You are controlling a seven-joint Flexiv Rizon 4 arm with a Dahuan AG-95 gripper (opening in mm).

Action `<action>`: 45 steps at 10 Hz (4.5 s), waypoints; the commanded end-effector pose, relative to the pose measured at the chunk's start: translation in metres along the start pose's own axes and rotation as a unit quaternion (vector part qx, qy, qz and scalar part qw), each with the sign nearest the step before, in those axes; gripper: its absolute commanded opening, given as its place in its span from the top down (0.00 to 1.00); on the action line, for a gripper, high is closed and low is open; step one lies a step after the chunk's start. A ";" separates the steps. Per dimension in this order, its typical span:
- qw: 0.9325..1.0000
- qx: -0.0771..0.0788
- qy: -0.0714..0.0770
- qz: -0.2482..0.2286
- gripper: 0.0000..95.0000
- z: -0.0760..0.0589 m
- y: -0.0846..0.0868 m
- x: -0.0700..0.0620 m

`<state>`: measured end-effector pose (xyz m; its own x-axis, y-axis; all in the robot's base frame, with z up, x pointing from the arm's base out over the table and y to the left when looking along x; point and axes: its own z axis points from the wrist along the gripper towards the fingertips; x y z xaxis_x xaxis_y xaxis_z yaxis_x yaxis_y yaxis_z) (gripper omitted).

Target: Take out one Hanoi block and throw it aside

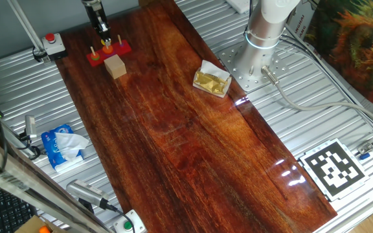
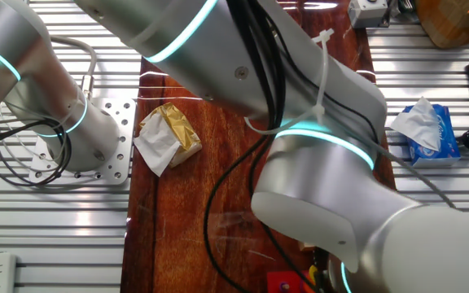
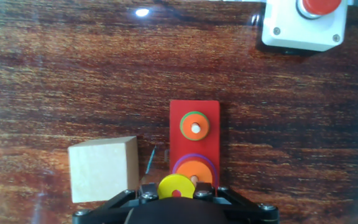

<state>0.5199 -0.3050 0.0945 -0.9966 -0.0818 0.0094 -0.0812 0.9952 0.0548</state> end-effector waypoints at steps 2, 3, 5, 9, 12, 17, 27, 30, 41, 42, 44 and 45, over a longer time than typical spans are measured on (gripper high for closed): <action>1.000 0.001 0.001 0.006 0.80 -0.002 0.012 -0.010; 1.000 0.002 0.002 0.010 0.80 -0.004 0.020 -0.015; 1.000 -0.001 0.001 0.012 0.80 -0.005 0.026 -0.018; 1.000 0.001 0.001 0.016 0.80 -0.006 0.033 -0.024; 1.000 -0.001 -0.002 0.018 0.80 -0.007 0.036 -0.029; 1.000 0.000 -0.003 0.026 0.80 -0.015 0.046 -0.045; 1.000 -0.001 -0.004 0.028 0.80 -0.010 0.047 -0.047; 1.000 -0.001 -0.002 0.028 0.80 -0.010 0.047 -0.047; 0.998 -0.004 0.023 -0.059 0.80 -0.010 0.047 -0.047; 0.998 -0.005 0.022 -0.062 0.80 -0.010 0.047 -0.047; 0.998 -0.004 0.019 -0.052 0.80 -0.010 0.047 -0.047; 0.998 -0.002 0.020 -0.053 0.80 -0.010 0.047 -0.047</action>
<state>0.5623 -0.2549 0.1071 -0.9809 -0.1904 0.0400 -0.1878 0.9802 0.0627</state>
